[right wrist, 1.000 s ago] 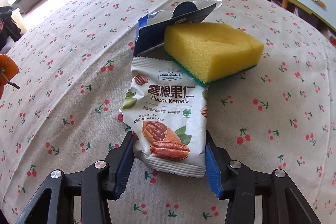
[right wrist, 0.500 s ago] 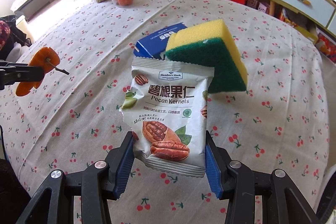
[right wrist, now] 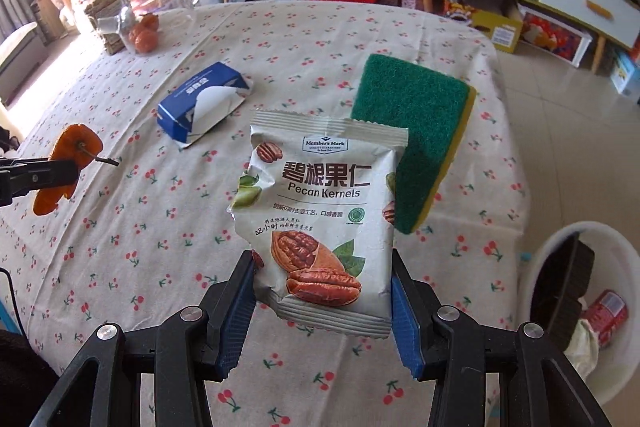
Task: Collect trash
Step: 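Carry the orange peel and pecan bag with sponge to the bucket and release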
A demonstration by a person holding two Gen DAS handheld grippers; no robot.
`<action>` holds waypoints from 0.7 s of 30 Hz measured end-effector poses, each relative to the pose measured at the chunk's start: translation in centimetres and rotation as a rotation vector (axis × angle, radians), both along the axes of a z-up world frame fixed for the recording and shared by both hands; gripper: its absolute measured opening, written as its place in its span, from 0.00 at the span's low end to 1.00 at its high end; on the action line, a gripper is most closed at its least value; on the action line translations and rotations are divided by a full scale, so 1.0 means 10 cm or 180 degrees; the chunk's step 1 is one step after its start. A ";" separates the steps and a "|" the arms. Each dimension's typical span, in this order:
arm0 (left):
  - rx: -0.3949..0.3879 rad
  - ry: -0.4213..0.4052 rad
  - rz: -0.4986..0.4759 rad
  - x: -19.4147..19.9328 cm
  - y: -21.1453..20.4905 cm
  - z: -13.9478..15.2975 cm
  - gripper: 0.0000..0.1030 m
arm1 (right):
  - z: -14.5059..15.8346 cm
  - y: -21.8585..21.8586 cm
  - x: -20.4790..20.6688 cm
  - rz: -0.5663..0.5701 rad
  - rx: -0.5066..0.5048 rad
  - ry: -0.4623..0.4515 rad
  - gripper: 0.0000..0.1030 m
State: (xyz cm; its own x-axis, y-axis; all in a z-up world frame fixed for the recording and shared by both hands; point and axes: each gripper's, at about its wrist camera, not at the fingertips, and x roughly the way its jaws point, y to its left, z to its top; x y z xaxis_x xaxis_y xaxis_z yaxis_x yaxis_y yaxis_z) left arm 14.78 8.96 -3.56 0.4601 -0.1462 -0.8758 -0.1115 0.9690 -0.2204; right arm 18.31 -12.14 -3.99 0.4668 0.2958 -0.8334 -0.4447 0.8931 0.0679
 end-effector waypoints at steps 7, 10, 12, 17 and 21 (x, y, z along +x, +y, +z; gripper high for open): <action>-0.0019 -0.0003 -0.0199 0.19 -0.47 -0.04 0.20 | 0.10 -0.61 -0.02 -0.0346 -0.0006 0.0019 0.52; -0.0019 -0.0004 -0.0280 0.27 -0.68 -0.06 0.20 | 0.14 -0.91 -0.04 -0.0516 -0.0014 0.0036 0.52; -0.0018 -0.0002 -0.0335 0.32 -0.83 -0.07 0.20 | 0.15 -1.11 -0.06 -0.0642 0.0007 0.0062 0.52; -0.0062 -0.0037 -0.0487 0.40 -1.23 -0.10 0.20 | 0.18 -1.58 -0.12 -0.0889 0.0004 0.0095 0.52; -0.0088 -0.0094 -0.0630 0.46 -1.55 -0.10 0.20 | 0.16 -1.94 -0.19 -0.1091 0.0047 0.0155 0.52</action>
State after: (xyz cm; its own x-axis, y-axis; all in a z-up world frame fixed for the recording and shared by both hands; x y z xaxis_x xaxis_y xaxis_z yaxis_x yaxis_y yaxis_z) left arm 19.42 -6.57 -4.57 0.4454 -0.2602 -0.8567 0.0875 0.9649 -0.2475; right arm 16.38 -31.52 -2.39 0.5008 0.1409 -0.8540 -0.1150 0.9887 0.0957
